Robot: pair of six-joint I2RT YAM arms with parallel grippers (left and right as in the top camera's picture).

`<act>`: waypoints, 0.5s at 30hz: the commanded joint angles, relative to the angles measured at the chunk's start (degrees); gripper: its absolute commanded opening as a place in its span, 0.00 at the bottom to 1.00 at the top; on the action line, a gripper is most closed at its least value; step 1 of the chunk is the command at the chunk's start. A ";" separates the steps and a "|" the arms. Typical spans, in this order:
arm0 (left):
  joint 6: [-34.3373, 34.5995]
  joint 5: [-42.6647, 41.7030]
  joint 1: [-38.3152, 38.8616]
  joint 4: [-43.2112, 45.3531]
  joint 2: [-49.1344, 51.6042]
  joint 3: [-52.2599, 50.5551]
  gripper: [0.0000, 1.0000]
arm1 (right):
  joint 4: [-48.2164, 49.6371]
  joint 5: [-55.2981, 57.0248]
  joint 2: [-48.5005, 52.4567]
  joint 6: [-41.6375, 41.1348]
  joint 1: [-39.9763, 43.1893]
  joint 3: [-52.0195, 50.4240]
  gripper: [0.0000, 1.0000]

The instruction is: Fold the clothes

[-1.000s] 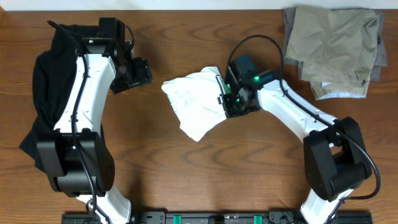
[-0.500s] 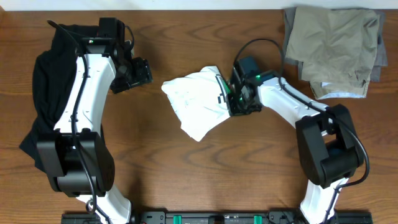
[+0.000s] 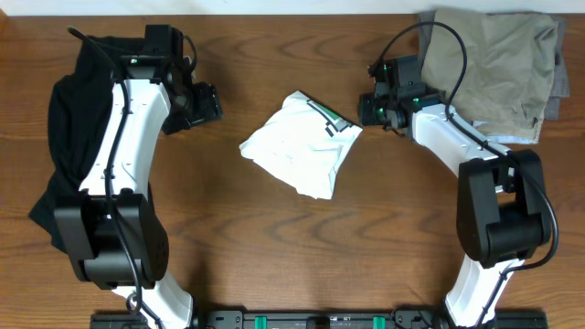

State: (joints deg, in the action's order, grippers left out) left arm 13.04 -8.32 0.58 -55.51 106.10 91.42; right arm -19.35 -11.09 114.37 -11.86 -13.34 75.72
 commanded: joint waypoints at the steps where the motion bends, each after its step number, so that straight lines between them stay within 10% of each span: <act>1: -0.98 7.67 -0.52 0.20 0.66 -0.13 0.74 | -5.44 -1.20 0.07 8.22 -0.13 5.42 0.20; 8: -0.96 9.46 -5.95 1.44 0.66 -0.13 0.86 | -20.28 -0.46 -2.03 17.22 -6.32 16.50 0.70; 15: -0.26 9.38 -14.05 1.42 0.66 -0.13 0.88 | -21.53 10.03 -1.64 17.35 -19.12 19.58 0.87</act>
State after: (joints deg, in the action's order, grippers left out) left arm 12.60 -0.16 -10.83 -53.91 106.10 91.42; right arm -40.66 -6.90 113.71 3.60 -27.59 94.59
